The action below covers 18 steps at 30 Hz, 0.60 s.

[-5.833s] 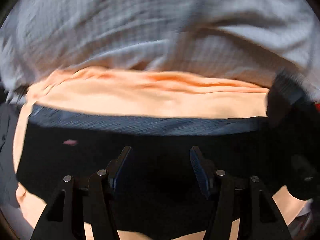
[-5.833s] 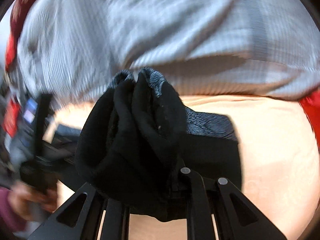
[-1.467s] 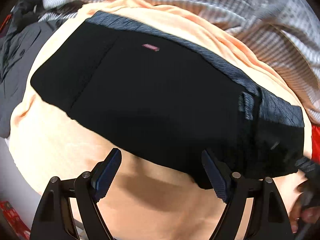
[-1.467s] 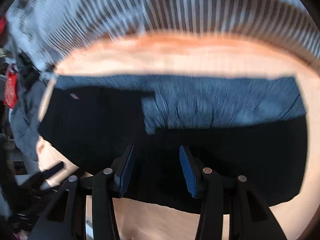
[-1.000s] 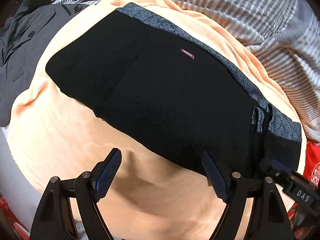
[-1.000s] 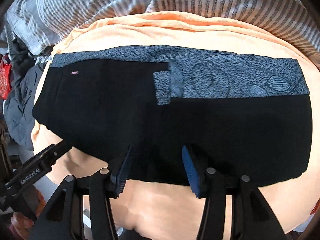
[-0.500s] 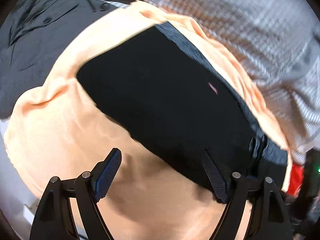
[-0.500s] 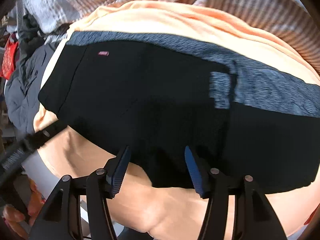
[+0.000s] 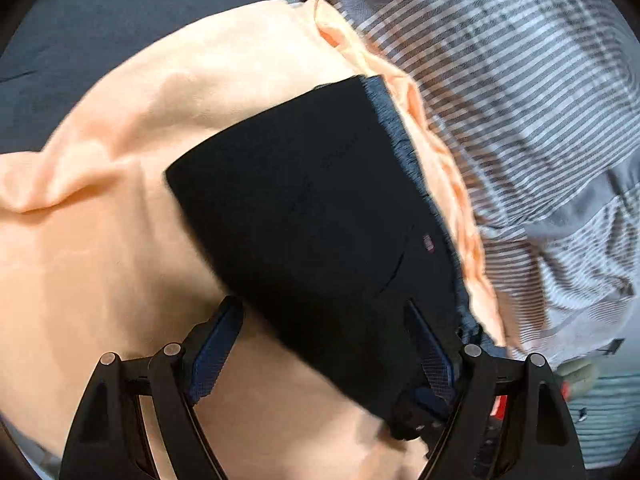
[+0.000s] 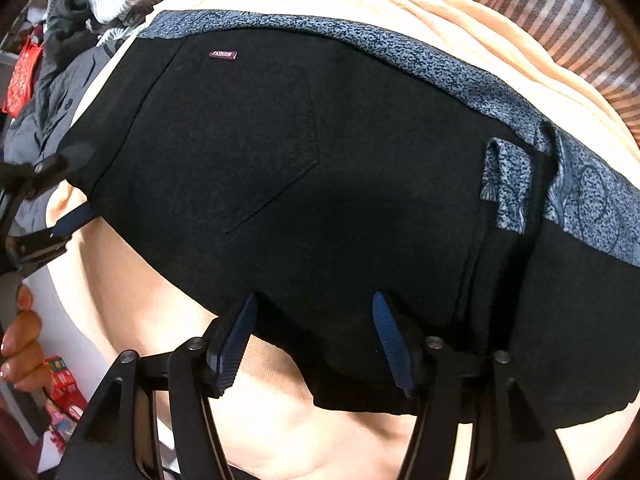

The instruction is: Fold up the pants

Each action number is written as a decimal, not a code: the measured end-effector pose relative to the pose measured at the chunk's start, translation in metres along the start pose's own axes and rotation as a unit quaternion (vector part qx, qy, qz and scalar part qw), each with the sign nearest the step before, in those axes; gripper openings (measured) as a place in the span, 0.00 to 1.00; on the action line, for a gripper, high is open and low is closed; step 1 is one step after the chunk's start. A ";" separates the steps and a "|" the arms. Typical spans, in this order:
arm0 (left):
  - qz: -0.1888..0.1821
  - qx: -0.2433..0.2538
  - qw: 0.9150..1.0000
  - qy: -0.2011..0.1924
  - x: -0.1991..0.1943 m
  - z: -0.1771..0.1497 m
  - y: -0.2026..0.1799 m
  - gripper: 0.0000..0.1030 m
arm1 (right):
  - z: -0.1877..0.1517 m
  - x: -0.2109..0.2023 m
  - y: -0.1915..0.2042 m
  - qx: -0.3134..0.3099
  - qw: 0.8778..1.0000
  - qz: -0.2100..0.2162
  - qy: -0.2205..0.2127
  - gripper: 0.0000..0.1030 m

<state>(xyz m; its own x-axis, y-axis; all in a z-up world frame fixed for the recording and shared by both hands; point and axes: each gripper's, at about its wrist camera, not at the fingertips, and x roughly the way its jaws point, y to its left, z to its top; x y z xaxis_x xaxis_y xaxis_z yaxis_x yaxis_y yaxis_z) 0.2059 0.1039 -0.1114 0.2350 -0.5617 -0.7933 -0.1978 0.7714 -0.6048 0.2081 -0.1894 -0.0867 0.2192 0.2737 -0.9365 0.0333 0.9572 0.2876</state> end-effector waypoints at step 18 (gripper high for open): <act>0.009 0.031 0.999 -0.009 0.028 0.013 -0.028 0.81 | -0.005 0.001 -0.007 0.005 1.000 0.005 -0.002 0.64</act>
<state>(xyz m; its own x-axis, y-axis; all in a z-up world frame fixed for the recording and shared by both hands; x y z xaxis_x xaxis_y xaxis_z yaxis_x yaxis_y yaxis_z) 0.2308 0.0706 -0.1154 0.2489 -0.5433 -0.8018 -0.1425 0.7983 -0.5851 0.2033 -0.1952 -0.0911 0.2234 0.2823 -0.9329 0.0411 0.9536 0.2984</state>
